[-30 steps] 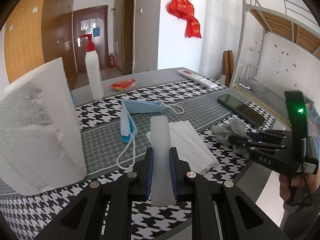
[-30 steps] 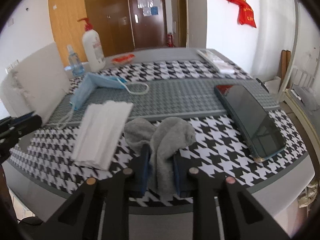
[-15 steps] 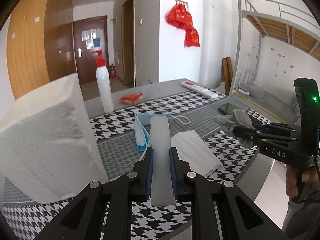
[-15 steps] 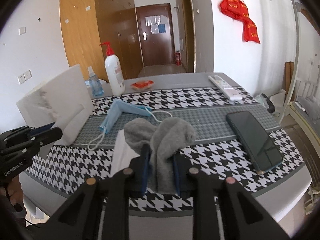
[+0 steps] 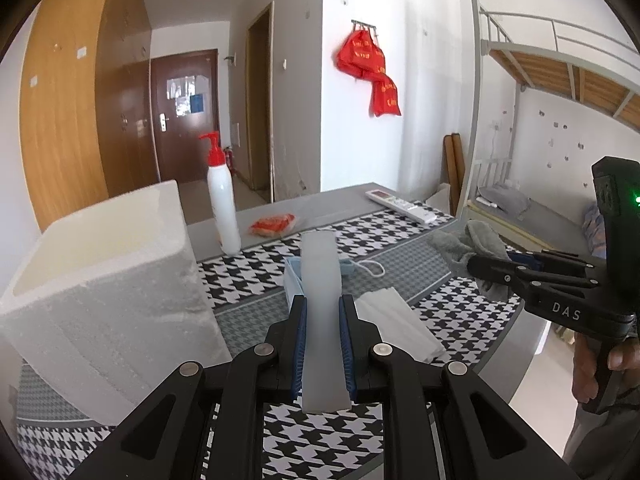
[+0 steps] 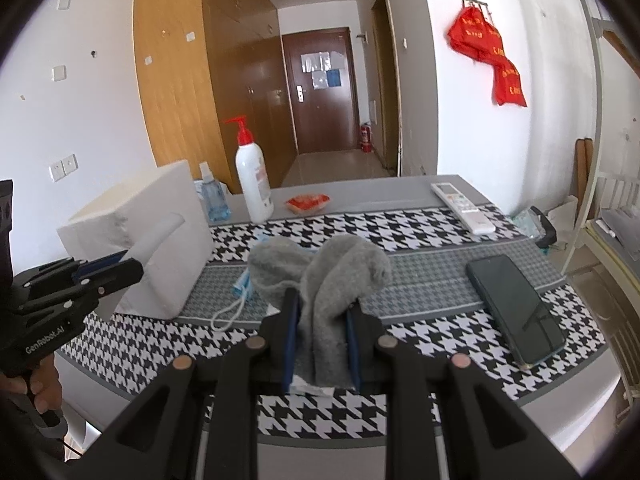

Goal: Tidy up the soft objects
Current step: 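Carry the sock with the right gripper while the left gripper carries the cloth toward the foam box, then lower the grey sock into the foam box and open the right gripper, then withdraw the right tool from the box while the left gripper brings the cloth over it, then lower the white cloth into the foam box and open the left gripper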

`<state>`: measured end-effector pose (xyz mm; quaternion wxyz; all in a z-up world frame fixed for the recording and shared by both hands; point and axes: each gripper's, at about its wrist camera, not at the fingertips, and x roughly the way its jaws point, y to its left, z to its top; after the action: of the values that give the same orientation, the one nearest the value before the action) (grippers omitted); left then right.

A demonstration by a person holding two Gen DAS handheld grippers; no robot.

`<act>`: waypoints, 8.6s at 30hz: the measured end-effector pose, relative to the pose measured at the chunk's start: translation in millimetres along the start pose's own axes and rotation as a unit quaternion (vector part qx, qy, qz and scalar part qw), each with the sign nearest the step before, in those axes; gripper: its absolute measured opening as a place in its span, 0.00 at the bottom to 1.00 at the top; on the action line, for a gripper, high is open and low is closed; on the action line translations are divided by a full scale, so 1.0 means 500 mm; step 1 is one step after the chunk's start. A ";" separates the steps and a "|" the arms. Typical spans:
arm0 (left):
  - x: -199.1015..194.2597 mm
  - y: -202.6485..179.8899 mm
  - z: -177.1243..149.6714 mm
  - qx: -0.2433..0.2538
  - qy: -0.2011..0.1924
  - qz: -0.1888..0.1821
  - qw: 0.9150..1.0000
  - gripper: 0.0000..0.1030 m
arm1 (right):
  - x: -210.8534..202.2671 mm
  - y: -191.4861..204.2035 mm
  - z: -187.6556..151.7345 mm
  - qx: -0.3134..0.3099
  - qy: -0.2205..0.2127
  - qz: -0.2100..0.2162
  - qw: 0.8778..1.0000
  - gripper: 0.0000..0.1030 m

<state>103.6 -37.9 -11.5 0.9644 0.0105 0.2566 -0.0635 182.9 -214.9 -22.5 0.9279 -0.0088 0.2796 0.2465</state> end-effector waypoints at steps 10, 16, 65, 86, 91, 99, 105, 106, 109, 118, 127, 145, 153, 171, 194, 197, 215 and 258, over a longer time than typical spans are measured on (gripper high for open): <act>-0.021 0.016 0.024 -0.002 -0.022 0.005 1.000 0.17 | -0.012 0.022 0.027 -0.010 -0.023 0.013 1.000 0.24; -0.034 0.017 0.033 0.002 -0.036 0.010 0.999 0.17 | -0.019 0.038 0.043 -0.019 -0.035 0.023 0.999 0.24; -0.099 0.116 0.073 -0.026 -0.093 0.091 0.991 0.17 | -0.003 0.130 0.122 -0.061 -0.075 0.081 0.992 0.24; -0.149 0.191 0.060 -0.057 -0.101 0.149 0.982 0.17 | 0.038 0.219 0.151 -0.095 -0.068 0.136 0.984 0.25; -0.158 0.207 0.055 -0.062 -0.103 0.161 0.980 0.17 | 0.050 0.245 0.157 -0.103 -0.064 0.147 0.982 0.25; -0.175 0.240 0.043 -0.070 -0.106 0.188 0.974 0.17 | 0.070 0.285 0.167 -0.114 -0.055 0.162 0.979 0.25; -0.189 0.269 0.032 -0.079 -0.104 0.203 0.970 0.17 | 0.090 0.317 0.175 -0.122 -0.045 0.169 0.977 0.24; -0.190 0.273 0.030 -0.080 -0.103 0.205 0.970 0.17 | 0.093 0.321 0.177 -0.123 -0.044 0.170 0.977 0.25; -0.193 0.284 0.025 -0.085 -0.102 0.212 0.968 0.16 | 0.100 0.335 0.180 -0.126 -0.042 0.175 0.976 0.25; -0.201 0.309 0.015 -0.095 -0.101 0.228 0.964 0.17 | 0.127 0.378 0.179 -0.137 -0.028 0.186 0.973 0.25; -0.204 0.330 0.007 -0.103 -0.096 0.232 0.962 0.17 | 0.151 0.409 0.187 -0.141 -0.020 0.189 0.972 0.25; -0.210 0.366 -0.010 -0.124 -0.092 0.232 0.960 0.17 | 0.209 0.455 0.190 -0.139 0.013 0.191 0.972 0.50; -0.207 0.371 -0.003 -0.125 -0.096 0.231 0.960 0.17 | 0.201 0.453 0.187 -0.142 0.006 0.195 0.970 0.68; -0.184 0.347 0.022 -0.107 -0.099 0.222 0.964 0.17 | 0.180 0.420 0.194 -0.130 -0.012 0.181 0.975 0.90; -0.156 0.318 0.058 -0.085 -0.101 0.188 0.973 0.17 | 0.143 0.369 0.184 -0.124 -0.027 0.147 0.981 0.97; -0.147 0.312 0.067 -0.078 -0.099 0.179 0.976 0.17 | 0.136 0.357 0.182 -0.116 -0.030 0.139 0.983 0.97; -0.097 0.281 0.102 -0.058 -0.088 0.138 0.985 0.17 | 0.102 0.279 0.160 -0.085 -0.038 0.103 0.990 0.97; -0.030 0.245 0.121 -0.066 -0.067 0.143 0.985 0.90 | 0.087 0.174 0.144 -0.055 -0.046 0.073 0.995 0.97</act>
<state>136.3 82.1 47.0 0.9772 -0.0205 0.1906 0.0914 211.2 -107.8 26.3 0.9174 -0.0282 0.2229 0.3286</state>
